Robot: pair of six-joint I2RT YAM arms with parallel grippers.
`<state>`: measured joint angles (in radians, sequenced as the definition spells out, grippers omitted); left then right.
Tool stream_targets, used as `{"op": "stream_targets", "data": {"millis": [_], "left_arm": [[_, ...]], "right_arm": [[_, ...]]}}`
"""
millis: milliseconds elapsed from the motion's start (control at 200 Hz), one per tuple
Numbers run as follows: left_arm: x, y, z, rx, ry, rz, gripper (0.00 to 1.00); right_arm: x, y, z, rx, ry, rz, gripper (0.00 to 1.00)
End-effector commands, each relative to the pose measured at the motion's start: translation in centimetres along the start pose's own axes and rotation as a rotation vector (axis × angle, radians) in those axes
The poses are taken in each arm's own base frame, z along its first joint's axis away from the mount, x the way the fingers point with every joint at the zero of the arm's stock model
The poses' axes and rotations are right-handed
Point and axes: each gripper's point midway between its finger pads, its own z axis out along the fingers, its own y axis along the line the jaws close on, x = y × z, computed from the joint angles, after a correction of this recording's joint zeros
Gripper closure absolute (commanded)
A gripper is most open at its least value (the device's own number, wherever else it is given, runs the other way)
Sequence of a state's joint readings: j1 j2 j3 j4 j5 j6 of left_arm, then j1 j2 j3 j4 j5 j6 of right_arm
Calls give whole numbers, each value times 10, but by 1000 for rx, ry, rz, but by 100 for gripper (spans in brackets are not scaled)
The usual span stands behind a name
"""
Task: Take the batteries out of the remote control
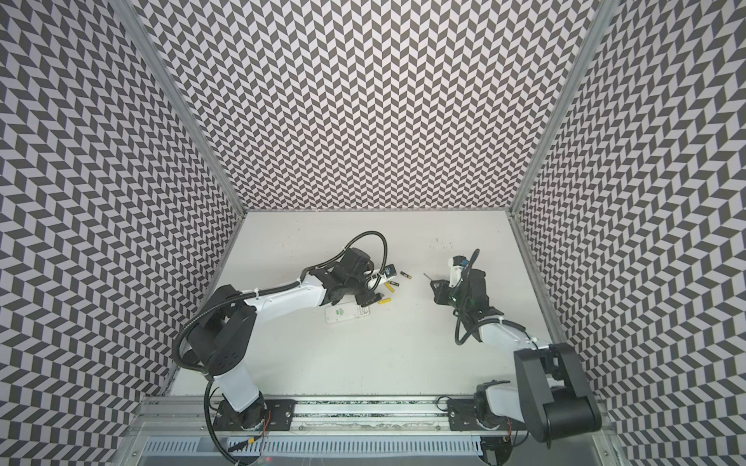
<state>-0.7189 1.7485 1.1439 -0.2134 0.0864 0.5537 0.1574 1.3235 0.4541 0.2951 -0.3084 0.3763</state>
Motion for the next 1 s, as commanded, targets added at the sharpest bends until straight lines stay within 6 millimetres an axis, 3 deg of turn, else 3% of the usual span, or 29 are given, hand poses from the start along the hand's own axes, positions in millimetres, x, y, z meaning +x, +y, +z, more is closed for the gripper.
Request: {"op": "stream_targets", "data": {"millis": [0, 180, 461, 546, 766, 831, 956, 996], "left_arm": [[16, 24, -12, -57, 1, -65, 21], [37, 69, -31, -156, -6, -182, 10], [100, 146, -67, -299, -61, -488, 6], [113, 154, -73, -333, -57, -510, 1], [138, 177, -90, -464, -73, -601, 0], [136, 183, -97, -491, -94, -617, 0], [139, 192, -106, -537, -133, -664, 0], [143, 197, -109, -560, -141, -683, 0]], "right_arm": [[-22, -1, 5, 13, -128, -3, 92], [-3, -13, 19, 31, -88, 19, 82], [5, -16, 26, 19, -79, 41, 67], [3, -14, 25, 20, -81, 35, 63], [-16, -8, 12, 32, -144, -5, 53], [-24, -6, 6, 42, -168, -10, 48], [-46, 1, -10, 54, -255, -53, 31], [-52, 1, -14, 68, -281, -64, 21]]}}
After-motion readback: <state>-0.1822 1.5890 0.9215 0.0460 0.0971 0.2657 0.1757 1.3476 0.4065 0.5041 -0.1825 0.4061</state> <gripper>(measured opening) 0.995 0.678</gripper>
